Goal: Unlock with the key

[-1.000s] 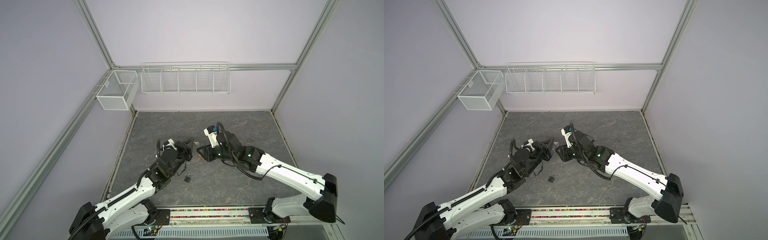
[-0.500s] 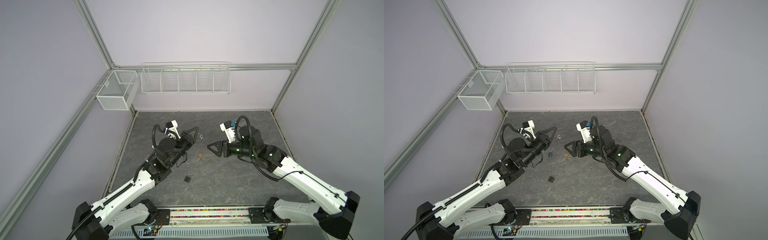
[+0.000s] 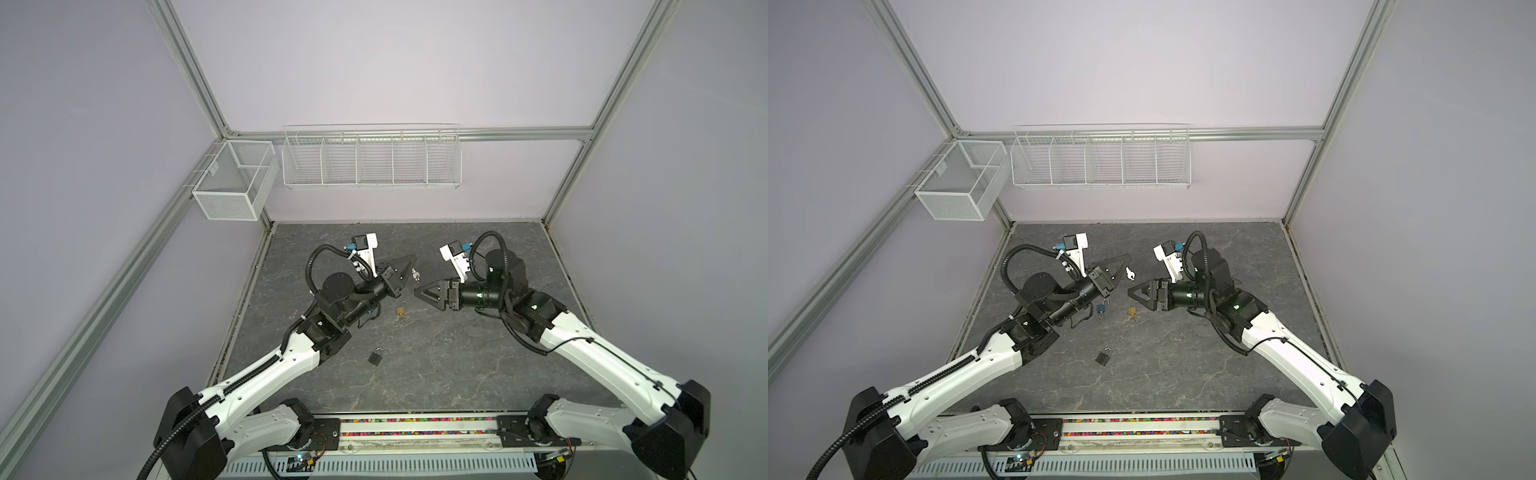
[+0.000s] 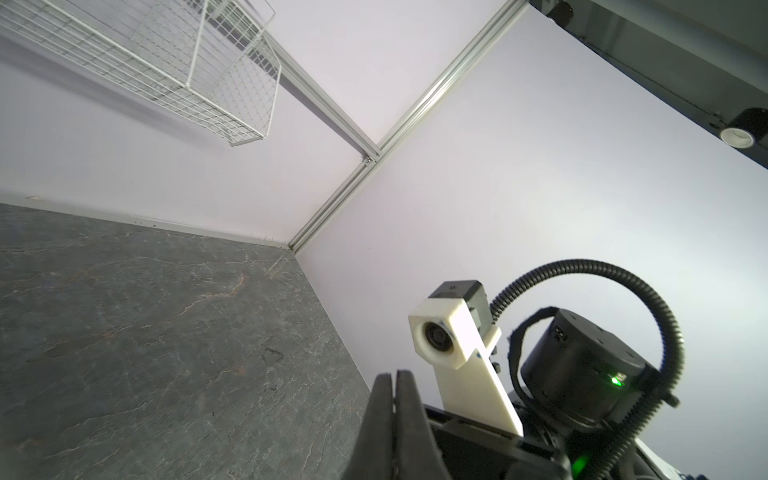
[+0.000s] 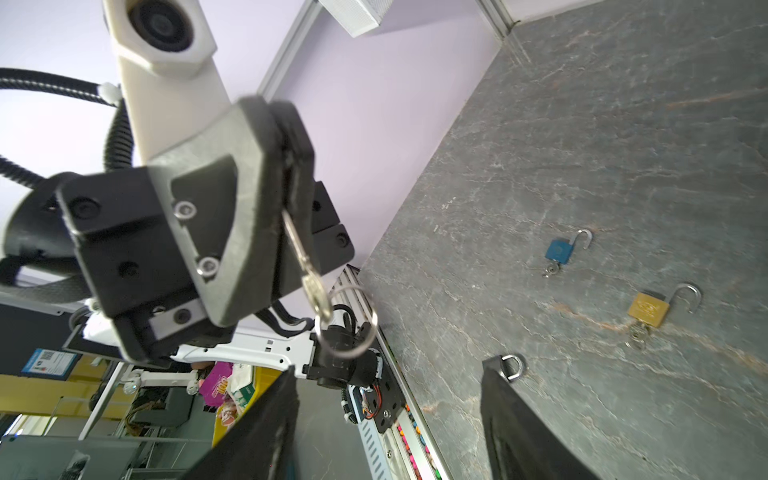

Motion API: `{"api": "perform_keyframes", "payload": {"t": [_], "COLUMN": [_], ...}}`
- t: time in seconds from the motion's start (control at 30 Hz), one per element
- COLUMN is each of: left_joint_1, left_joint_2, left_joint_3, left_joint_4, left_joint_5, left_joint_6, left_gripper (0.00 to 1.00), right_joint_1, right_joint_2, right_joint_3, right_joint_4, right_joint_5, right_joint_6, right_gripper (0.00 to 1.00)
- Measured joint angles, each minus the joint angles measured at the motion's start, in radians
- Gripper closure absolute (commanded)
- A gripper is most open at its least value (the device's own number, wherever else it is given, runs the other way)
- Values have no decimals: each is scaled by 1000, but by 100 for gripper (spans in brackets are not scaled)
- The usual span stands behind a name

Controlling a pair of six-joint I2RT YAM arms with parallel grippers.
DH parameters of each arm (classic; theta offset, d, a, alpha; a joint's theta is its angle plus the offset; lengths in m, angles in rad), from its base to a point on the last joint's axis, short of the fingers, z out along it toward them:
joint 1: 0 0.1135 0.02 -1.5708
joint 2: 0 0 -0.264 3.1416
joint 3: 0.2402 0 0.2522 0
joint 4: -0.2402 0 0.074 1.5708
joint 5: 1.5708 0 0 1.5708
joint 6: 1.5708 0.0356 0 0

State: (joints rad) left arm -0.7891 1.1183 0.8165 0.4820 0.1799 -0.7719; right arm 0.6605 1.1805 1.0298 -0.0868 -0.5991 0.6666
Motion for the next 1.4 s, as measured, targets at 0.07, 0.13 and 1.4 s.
{"api": "perform_keyframes", "payload": {"t": [0.07,0.13,1.4], "left_joint_1": [0,0,0], "left_joint_2": [0,0,-10], "left_joint_3": [0,0,-24], "left_joint_4": [16,27,142], "left_joint_5": [20,34,29], "left_joint_6": [7,11,6], "left_gripper": [100,100,100], "right_joint_1": [-7,-11,-16], "right_joint_2": [3,10,28], "right_joint_3": [-2,-2,-32], "right_joint_4": [37,70,378], "right_joint_5": [-20,-33,-103], "right_joint_6": [4,7,52], "right_gripper": [31,33,74]}}
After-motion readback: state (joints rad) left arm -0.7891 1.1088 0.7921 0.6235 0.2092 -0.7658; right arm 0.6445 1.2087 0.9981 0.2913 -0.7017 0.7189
